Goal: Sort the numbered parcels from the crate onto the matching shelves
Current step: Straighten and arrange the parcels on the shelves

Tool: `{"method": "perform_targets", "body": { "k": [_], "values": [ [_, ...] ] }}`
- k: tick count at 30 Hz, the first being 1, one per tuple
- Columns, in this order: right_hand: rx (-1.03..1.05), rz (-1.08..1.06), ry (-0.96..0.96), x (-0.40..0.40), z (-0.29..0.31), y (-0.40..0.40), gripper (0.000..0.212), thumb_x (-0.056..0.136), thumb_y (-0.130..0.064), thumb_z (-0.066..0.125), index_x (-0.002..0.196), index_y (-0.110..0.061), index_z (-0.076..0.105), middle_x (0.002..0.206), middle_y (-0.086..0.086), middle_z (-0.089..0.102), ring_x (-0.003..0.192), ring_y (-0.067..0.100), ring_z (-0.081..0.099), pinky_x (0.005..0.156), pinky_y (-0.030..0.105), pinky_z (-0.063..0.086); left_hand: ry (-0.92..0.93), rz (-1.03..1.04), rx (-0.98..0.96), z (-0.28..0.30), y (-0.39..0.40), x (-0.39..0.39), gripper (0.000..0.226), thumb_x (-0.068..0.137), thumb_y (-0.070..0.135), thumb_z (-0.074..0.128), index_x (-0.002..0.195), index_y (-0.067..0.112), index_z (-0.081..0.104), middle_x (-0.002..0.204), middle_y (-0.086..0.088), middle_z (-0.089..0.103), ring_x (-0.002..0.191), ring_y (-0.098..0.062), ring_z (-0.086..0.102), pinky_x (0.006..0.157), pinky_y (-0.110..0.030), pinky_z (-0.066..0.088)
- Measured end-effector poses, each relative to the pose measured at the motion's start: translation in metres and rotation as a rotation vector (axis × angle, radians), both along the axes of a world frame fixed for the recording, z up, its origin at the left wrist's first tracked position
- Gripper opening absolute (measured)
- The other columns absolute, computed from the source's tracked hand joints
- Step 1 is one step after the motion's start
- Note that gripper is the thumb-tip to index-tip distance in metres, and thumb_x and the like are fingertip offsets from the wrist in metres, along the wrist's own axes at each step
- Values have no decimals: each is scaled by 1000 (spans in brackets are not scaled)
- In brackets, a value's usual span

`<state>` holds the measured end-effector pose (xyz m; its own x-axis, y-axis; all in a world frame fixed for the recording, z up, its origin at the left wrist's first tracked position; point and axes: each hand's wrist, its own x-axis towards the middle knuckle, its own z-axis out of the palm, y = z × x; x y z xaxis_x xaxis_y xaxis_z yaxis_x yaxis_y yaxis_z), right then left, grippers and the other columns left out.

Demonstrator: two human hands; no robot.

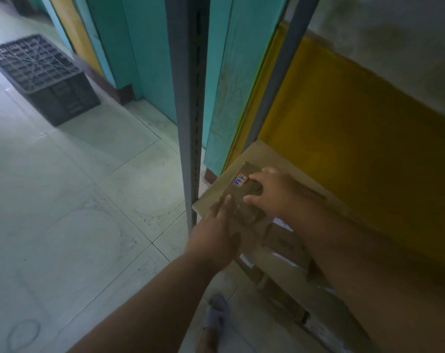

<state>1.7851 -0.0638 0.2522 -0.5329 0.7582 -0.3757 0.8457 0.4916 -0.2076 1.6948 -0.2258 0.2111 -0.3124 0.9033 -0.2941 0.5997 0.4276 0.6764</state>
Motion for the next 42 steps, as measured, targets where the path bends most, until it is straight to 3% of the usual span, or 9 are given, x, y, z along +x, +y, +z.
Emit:
{"method": "perform_targets", "body": {
  "k": [5,10,14,16,20,25,35,39,42],
  "values": [
    [-13,-22,53,-16,-4,-9,70,80,-51,78,141,-25,56,146,10,44,135,29,40,109,36,37,12,36,26,0,-8,-20,77,94,29,59,156,30,14,160,3,28,122,-23,57,97,-40,53],
    [-54,-73,90,-15,-2,-14,68,84,-47,76,144,-26,53,155,7,38,141,27,35,112,36,32,3,-23,5,2,-12,-27,77,96,31,57,157,32,9,162,5,23,126,-23,54,102,-42,50],
    [-58,-144,95,11,7,-16,65,91,-38,70,149,-22,46,158,10,35,143,28,36,115,38,31,3,-26,43,5,-19,-24,77,94,29,60,154,32,12,159,2,29,107,-20,63,93,-40,55],
    [-40,-187,49,39,14,-15,63,91,-35,71,147,-18,48,156,12,39,139,29,42,112,38,37,21,-41,53,6,-24,-16,78,92,28,63,154,29,15,158,-2,29,119,-22,58,97,-39,53],
    [-50,-176,-33,81,26,-7,65,90,-32,73,148,-17,47,158,9,38,142,26,38,111,34,33,9,19,100,10,-19,3,83,90,28,65,153,36,12,161,-4,18,137,-30,41,105,-44,47],
    [-97,-64,107,49,25,14,61,97,-32,64,153,-25,40,163,4,28,150,21,24,117,33,23,5,123,40,8,1,12,73,92,27,58,154,33,21,164,-1,3,142,-34,36,107,-46,45],
    [-121,32,111,35,5,13,43,101,-29,57,141,-15,56,158,4,38,146,19,30,115,30,22,64,88,-46,10,7,18,68,95,29,54,155,32,21,166,-6,0,140,-35,38,102,-45,47],
    [-94,55,54,50,6,23,47,100,-27,59,145,-17,51,156,8,40,140,24,40,113,35,31,61,80,-28,12,9,13,66,96,29,53,155,33,23,165,-5,9,140,-32,39,101,-42,46],
    [-54,13,-69,75,3,32,57,93,-30,69,144,-16,50,150,11,44,126,27,52,100,38,45,38,97,18,7,2,18,71,94,26,57,154,33,21,161,-5,24,130,-30,50,102,-44,49]
  ]
}}
